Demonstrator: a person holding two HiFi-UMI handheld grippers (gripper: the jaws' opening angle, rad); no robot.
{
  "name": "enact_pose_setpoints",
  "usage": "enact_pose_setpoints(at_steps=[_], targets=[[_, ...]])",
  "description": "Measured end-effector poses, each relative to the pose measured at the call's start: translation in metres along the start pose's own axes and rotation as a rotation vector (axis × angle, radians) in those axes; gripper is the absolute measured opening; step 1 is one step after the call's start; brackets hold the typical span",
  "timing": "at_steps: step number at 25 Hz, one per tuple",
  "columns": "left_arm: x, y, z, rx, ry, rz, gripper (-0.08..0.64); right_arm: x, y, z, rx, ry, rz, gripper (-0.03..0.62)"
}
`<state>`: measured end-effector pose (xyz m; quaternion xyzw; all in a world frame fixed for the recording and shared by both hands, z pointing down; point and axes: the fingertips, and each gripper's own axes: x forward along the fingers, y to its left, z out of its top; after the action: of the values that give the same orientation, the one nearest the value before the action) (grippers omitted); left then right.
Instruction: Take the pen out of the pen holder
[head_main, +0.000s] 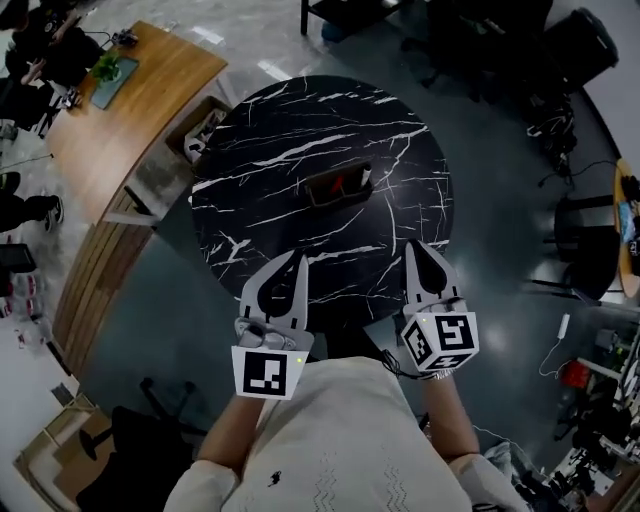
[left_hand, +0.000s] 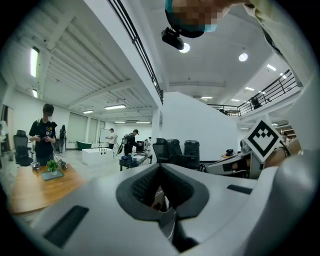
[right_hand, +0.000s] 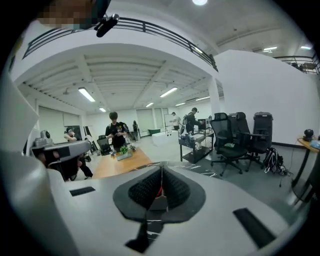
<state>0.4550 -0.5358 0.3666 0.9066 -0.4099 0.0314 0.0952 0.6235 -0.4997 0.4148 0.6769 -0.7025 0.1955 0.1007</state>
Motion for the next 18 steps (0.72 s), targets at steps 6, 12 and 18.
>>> enact_pose_setpoints(at_steps=[6, 12, 18], targets=[[0.031, 0.008, -0.01, 0.016, 0.047, 0.1, 0.009, 0.076, -0.033, -0.008, -0.021, 0.066, 0.045, 0.018], [0.054, 0.009, -0.028, 0.013, 0.102, 0.143, 0.011, 0.138, -0.045, -0.034, -0.057, 0.149, 0.092, 0.023], [0.076, 0.012, -0.036, 0.009, 0.137, 0.156, 0.011, 0.189, -0.057, -0.09, -0.038, 0.316, 0.119, 0.101]])
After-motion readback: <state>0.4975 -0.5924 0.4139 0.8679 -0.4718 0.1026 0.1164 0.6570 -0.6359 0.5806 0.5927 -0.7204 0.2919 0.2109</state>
